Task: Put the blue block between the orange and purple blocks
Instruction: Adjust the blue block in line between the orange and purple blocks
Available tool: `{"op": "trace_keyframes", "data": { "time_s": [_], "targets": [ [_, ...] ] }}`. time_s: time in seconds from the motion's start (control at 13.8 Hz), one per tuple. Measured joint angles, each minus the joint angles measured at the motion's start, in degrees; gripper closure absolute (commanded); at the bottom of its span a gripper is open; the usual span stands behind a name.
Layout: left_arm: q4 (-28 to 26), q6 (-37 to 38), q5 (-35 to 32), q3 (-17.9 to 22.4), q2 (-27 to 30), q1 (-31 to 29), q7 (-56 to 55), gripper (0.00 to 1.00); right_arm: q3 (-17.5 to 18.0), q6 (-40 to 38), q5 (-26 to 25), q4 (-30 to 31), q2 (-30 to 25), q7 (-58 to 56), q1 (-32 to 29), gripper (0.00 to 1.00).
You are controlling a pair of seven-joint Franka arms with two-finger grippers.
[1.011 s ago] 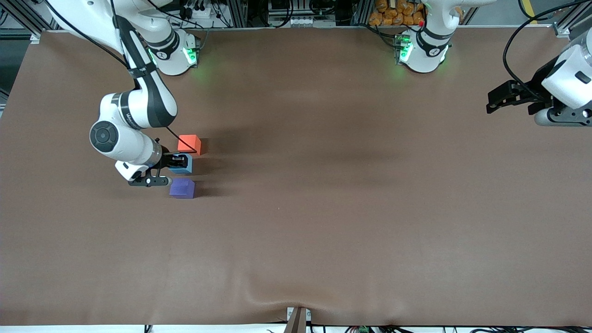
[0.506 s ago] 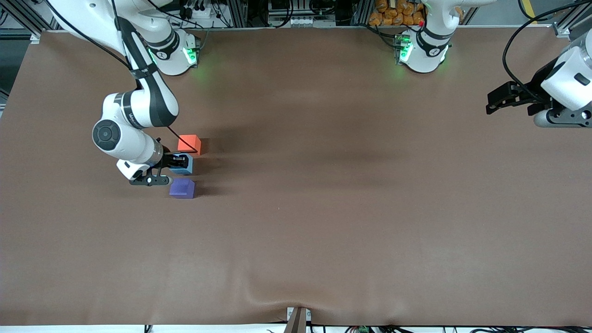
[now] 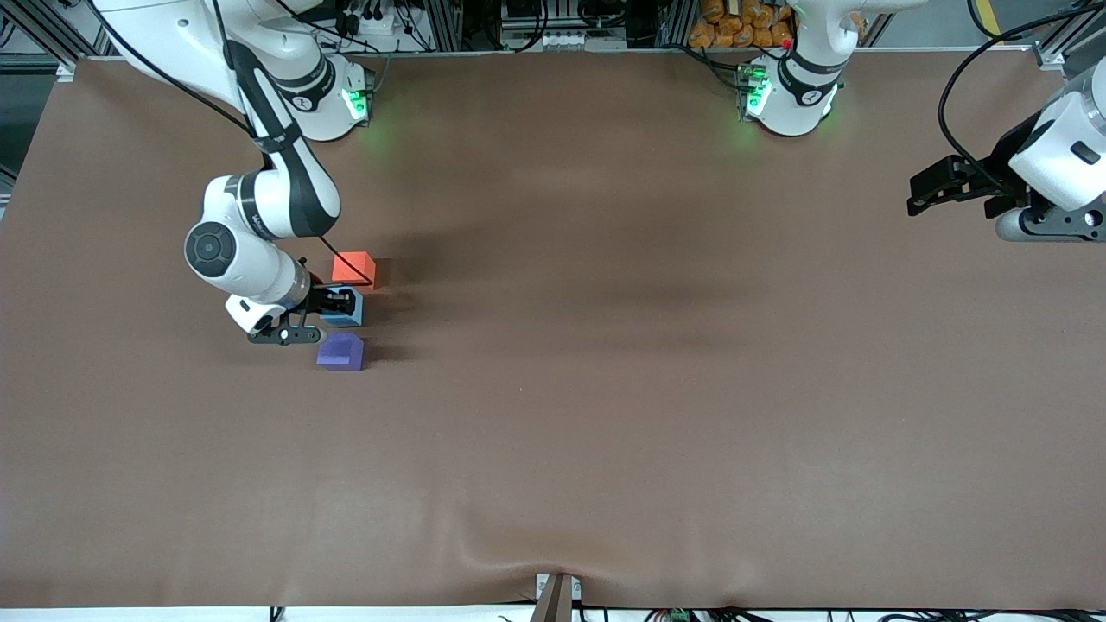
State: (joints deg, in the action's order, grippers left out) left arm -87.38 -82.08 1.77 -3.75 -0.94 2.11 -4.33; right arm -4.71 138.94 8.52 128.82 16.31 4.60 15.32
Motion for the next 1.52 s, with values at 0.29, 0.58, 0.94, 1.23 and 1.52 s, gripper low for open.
{"op": "trace_keyframes", "data": {
  "time_s": [0.29,0.58,0.94,1.23,1.52],
  "targets": [
    [0.0,0.0,0.0,0.0,0.0,0.0,0.0,0.00,0.1,0.9,0.0,0.0,0.7,0.0,0.0,1.00],
    [0.0,0.0,0.0,0.0,0.0,0.0,0.0,0.00,0.4,2.4,0.0,0.2,1.7,0.0,0.0,1.00],
    [0.0,-0.1,0.0,0.0,0.0,0.0,0.0,0.00,0.4,2.9,0.0,0.3,1.8,0.0,0.0,0.81],
    [0.0,-0.1,0.0,0.0,0.0,0.0,0.0,0.00,0.4,3.3,0.0,0.6,2.0,0.0,0.0,0.00],
    [0.0,-0.1,0.0,0.0,0.0,0.0,0.0,0.00,0.4,3.7,0.0,0.9,2.6,0.1,0.0,0.00]
  ]
}}
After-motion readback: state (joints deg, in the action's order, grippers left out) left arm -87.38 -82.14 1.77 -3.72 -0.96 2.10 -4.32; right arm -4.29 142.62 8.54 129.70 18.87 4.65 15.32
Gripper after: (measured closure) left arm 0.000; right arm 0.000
